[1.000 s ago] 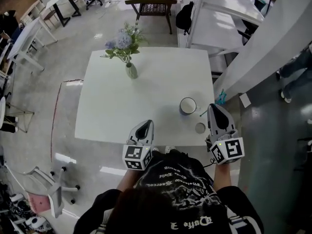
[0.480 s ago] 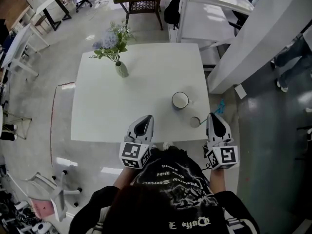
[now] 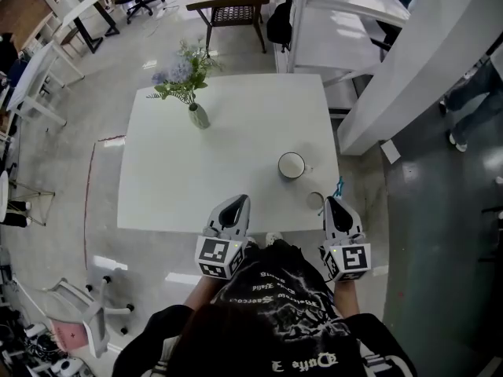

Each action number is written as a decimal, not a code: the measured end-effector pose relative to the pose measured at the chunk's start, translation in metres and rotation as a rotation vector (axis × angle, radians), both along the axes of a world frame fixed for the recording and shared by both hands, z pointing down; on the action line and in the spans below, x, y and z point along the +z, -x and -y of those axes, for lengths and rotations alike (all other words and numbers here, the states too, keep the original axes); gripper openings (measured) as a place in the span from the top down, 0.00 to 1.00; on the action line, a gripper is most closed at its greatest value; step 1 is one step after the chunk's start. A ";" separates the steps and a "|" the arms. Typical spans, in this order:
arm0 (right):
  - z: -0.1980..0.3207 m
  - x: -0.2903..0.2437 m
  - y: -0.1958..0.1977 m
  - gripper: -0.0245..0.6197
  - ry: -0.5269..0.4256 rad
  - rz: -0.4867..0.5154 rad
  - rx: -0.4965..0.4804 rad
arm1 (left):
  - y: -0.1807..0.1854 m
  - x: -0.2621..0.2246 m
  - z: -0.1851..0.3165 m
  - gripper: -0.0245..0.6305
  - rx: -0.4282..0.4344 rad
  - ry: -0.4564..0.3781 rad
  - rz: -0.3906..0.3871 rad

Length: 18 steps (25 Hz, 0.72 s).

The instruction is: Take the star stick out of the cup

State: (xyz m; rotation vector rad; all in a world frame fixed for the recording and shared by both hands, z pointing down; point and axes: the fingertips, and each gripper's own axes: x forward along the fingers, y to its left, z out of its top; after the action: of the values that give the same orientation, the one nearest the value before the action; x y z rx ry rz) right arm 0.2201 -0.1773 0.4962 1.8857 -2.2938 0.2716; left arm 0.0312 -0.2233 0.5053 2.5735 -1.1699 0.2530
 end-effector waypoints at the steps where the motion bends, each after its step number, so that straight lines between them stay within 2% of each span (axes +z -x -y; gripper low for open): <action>1: 0.001 -0.001 0.000 0.94 -0.002 -0.004 -0.005 | 0.001 0.001 -0.001 0.93 -0.002 0.004 0.000; 18: -0.002 -0.005 0.014 0.94 0.029 -0.032 -0.066 | 0.006 0.009 -0.014 0.93 -0.002 0.021 0.026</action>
State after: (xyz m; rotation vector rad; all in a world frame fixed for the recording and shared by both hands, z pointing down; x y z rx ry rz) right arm 0.2058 -0.1748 0.4908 1.7841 -2.3133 0.2628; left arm 0.0252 -0.2089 0.5146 2.5583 -1.1722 0.2979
